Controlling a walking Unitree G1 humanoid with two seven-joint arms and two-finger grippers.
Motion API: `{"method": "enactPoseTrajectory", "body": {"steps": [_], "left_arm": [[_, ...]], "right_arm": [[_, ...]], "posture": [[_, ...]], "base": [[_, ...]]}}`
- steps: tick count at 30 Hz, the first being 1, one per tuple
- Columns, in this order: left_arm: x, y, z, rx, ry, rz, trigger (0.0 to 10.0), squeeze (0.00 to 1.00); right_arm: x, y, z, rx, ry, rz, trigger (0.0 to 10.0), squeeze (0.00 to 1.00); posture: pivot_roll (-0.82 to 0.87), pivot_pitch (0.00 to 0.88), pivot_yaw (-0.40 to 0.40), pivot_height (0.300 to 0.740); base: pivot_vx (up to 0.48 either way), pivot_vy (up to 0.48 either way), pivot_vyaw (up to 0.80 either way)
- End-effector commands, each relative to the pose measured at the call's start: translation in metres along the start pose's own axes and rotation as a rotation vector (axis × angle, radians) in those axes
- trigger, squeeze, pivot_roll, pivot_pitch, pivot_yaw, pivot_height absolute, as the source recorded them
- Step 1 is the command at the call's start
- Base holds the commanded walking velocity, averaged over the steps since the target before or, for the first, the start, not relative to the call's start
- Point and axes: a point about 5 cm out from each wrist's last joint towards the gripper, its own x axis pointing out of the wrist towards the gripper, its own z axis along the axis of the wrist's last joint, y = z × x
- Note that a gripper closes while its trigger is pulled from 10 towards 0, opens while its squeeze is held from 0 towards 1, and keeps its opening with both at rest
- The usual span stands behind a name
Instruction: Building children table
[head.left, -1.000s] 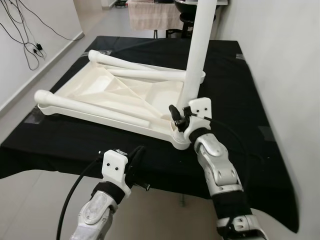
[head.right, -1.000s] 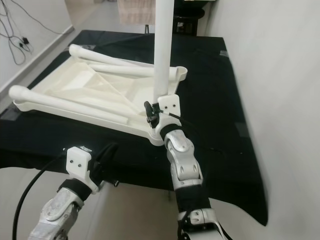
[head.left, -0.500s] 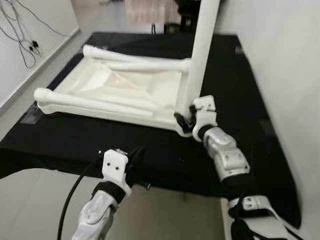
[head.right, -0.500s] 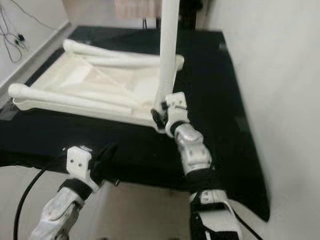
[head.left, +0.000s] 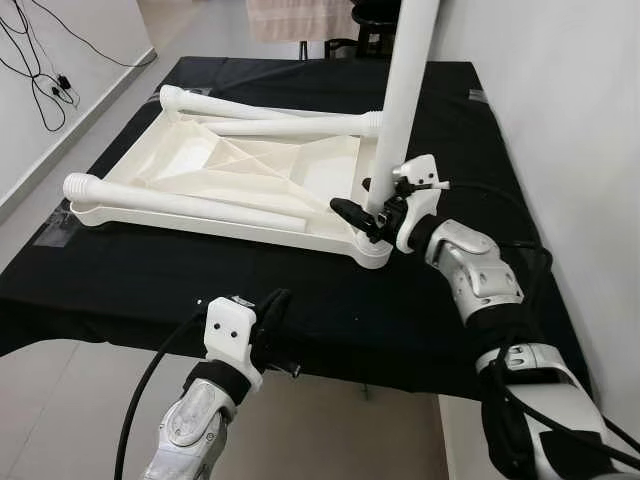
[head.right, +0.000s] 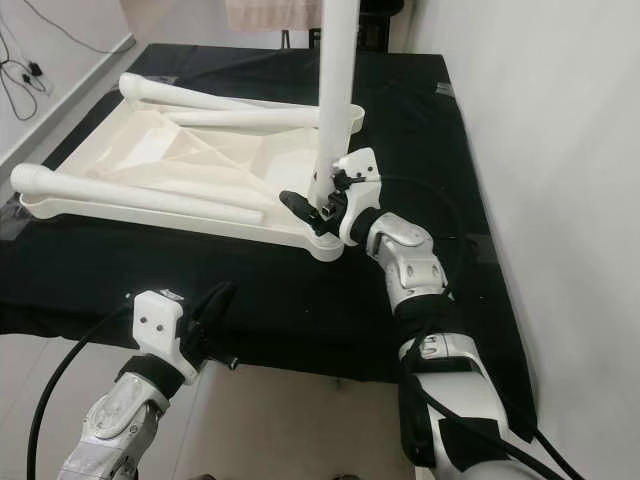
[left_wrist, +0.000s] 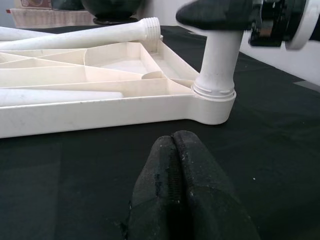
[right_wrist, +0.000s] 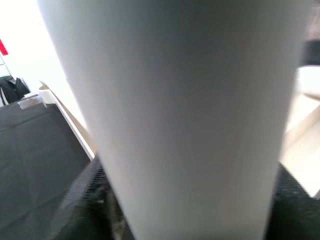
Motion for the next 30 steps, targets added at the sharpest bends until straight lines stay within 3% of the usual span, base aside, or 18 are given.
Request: {"method": "enactPoseTrajectory", "body": {"steps": [1,4,13,15,19,20,21,22,23,24,25,30], "left_arm": [[-0.003,0.000,-0.007,-0.003,0.030,0.006,10.0,0.00],[-0.002,0.000,-0.007,-0.004,0.031,0.005,10.0,0.00],[-0.003,0.000,-0.007,-0.004,0.030,0.007,10.0,0.00],[-0.004,0.001,-0.007,-0.005,0.030,0.007,10.0,0.00],[-0.004,0.001,-0.007,-0.005,0.030,0.007,10.0,0.00],[-0.004,0.001,-0.006,-0.003,0.030,0.008,10.0,0.00],[-0.004,0.002,-0.006,-0.002,0.029,0.009,10.0,0.00],[-0.004,0.002,-0.006,-0.002,0.029,0.009,10.0,0.00],[-0.004,0.003,-0.006,0.001,0.029,0.010,10.0,0.00],[-0.004,0.003,-0.006,0.001,0.029,0.010,10.0,0.00],[-0.003,0.003,-0.007,0.001,0.030,0.009,10.0,0.00],[-0.002,0.003,-0.008,-0.002,0.032,0.004,10.0,0.00]], "right_arm": [[0.005,0.007,0.001,0.016,-0.022,0.055,0.0,0.00],[0.007,0.006,0.001,0.010,-0.029,0.102,0.0,0.00],[0.004,0.004,-0.004,0.015,-0.032,0.094,0.0,0.00],[0.002,0.004,-0.015,0.028,-0.012,-0.012,0.0,0.00],[0.001,0.004,-0.019,0.034,-0.004,-0.060,0.0,0.00],[-0.003,0.010,-0.037,0.055,0.035,-0.304,0.0,0.00],[-0.008,0.019,-0.051,0.073,0.069,-0.459,0.0,0.00],[-0.008,0.019,-0.051,0.073,0.069,-0.459,0.0,0.00],[-0.012,0.032,-0.060,0.091,0.083,-0.550,0.0,0.00],[-0.012,0.032,-0.060,0.091,0.083,-0.550,0.0,0.00],[-0.005,0.047,-0.064,0.099,0.085,-0.545,0.0,0.00],[0.007,0.048,-0.059,0.095,0.084,-0.503,0.0,0.00]], "posture": [[0.13,0.117,-0.015,0.740],[0.14,0.118,-0.016,0.740],[0.13,0.121,-0.017,0.740],[0.13,0.124,-0.026,0.740],[0.13,0.124,-0.026,0.740],[0.13,0.127,-0.027,0.740],[0.13,0.131,-0.024,0.740],[0.13,0.131,-0.024,0.740],[0.12,0.126,-0.018,0.740],[0.12,0.126,-0.018,0.740],[0.12,0.112,-0.017,0.740],[0.12,0.106,-0.021,0.740]], "base": [[0.000,0.000,0.00],[0.000,0.000,0.00],[0.000,0.000,0.00],[0.000,0.000,0.00],[0.000,0.000,0.00],[0.000,0.000,0.00],[0.000,0.000,0.00],[0.000,0.000,0.00],[0.000,0.000,0.00],[0.000,0.000,0.00],[0.000,0.000,0.00],[0.000,0.000,0.00]]}}
